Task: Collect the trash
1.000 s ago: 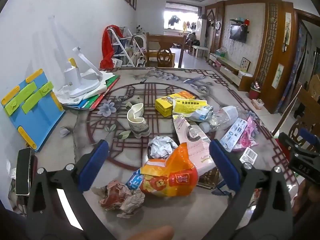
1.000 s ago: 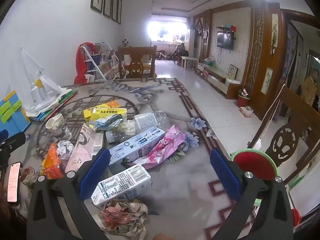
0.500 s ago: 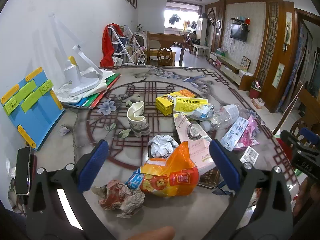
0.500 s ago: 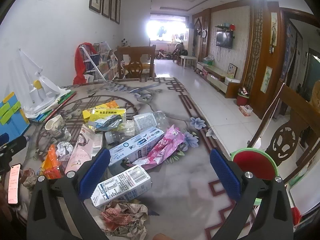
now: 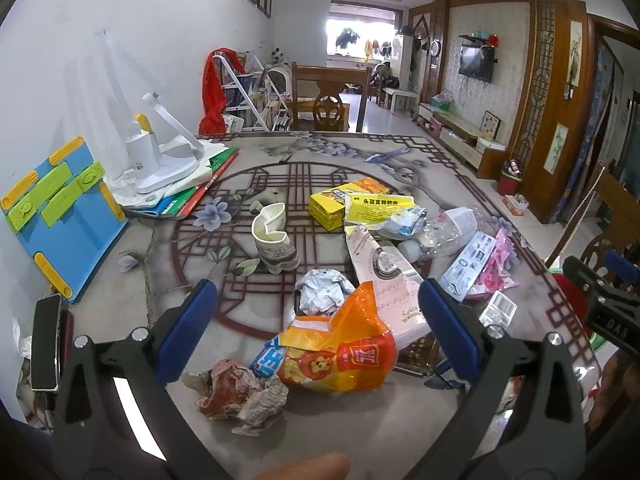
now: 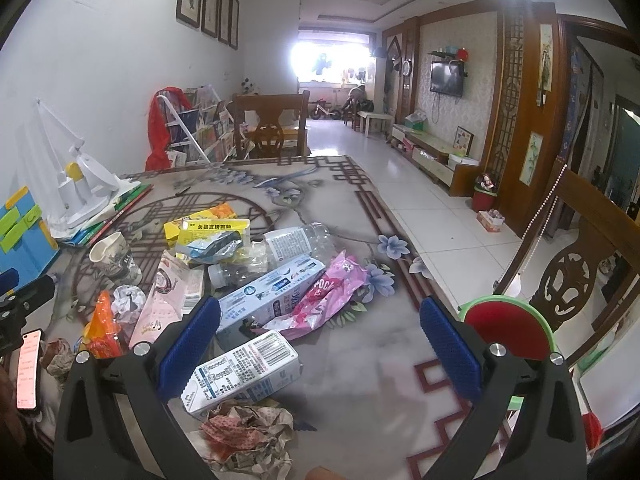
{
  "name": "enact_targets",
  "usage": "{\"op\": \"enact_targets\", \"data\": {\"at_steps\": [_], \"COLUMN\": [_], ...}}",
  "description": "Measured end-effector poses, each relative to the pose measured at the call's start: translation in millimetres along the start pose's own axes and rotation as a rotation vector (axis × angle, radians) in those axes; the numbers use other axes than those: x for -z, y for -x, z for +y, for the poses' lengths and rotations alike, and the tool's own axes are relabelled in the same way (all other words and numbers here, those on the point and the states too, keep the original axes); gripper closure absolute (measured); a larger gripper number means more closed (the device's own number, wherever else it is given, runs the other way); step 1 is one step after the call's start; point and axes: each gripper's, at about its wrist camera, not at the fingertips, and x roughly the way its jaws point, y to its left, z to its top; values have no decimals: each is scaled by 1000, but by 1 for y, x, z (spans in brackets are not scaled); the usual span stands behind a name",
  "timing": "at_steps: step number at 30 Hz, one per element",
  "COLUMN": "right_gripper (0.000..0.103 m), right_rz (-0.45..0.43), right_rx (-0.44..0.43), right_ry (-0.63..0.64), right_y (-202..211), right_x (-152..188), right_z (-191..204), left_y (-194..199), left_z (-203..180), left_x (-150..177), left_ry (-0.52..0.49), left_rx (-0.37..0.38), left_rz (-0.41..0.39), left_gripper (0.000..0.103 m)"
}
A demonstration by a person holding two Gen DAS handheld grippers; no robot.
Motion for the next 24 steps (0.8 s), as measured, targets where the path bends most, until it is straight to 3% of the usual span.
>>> {"op": "enact_targets", "data": {"at_steps": [24], "right_gripper": [7], "right_rz": [2], "right_rx": [-6], "right_ry": [-5], "right_y": [1], "right_x": [1], "right_z": [-1], "left_y": [1], "left_z": [-2], "left_x": [1], "left_ry": [-5], "left_rx": [1], "left_rz": [6], "left_gripper": [4]}}
